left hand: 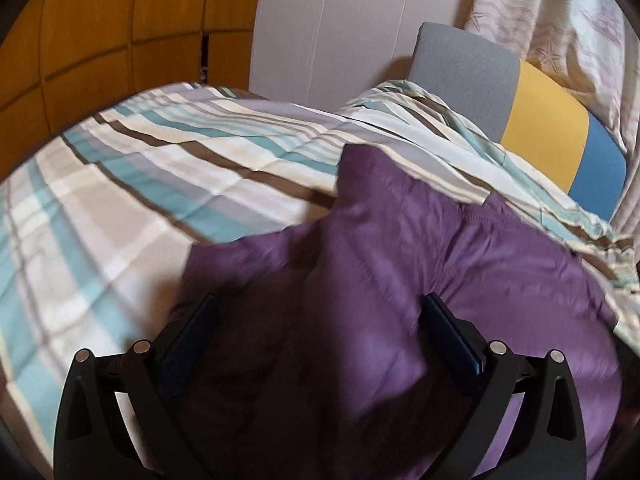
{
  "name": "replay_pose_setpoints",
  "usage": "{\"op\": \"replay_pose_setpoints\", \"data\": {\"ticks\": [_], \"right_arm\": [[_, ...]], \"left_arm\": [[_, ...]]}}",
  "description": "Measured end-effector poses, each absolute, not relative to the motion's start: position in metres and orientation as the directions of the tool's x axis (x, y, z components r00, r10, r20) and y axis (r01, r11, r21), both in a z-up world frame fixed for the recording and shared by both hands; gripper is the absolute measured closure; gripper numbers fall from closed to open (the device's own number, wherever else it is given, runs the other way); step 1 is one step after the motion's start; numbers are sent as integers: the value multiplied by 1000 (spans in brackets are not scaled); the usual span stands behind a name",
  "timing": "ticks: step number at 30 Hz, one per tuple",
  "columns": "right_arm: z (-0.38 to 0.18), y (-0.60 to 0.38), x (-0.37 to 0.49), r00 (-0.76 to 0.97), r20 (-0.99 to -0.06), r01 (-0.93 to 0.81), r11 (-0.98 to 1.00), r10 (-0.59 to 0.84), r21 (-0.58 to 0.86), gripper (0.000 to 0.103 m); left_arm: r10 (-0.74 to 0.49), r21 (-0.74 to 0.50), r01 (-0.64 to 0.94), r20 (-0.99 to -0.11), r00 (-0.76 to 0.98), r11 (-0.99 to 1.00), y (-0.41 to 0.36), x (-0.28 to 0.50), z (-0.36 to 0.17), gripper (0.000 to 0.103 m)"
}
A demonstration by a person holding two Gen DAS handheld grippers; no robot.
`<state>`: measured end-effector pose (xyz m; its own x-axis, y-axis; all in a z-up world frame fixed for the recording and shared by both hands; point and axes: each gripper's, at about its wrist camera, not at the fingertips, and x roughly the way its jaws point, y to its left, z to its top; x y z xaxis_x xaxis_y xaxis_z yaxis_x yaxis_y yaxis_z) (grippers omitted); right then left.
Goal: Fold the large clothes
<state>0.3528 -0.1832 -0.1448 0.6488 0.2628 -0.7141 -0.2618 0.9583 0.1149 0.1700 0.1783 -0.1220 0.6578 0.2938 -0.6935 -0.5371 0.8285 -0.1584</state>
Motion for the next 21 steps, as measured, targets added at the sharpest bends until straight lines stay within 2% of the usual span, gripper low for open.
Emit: {"op": "replay_pose_setpoints", "data": {"ticks": [3,7,13,21], "right_arm": [[-145,-187,346,652,-713,-249,961,259,121,14],[-145,-197,330,664,-701,-217,964,260,153,13],[-143,-199,332,646,-712,-218,961,275,172,11],[-124,-194,302,676,-706,-224,972,210,75,7]], "left_arm": [[224,-218,-515,-715,663,829,192,171,-130,3],[212,-152,-458,-732,648,876,188,185,-135,3],[234,-127,-470,-737,634,874,184,180,-129,3],[220,-238,-513,-701,679,825,183,118,-123,3]]}}
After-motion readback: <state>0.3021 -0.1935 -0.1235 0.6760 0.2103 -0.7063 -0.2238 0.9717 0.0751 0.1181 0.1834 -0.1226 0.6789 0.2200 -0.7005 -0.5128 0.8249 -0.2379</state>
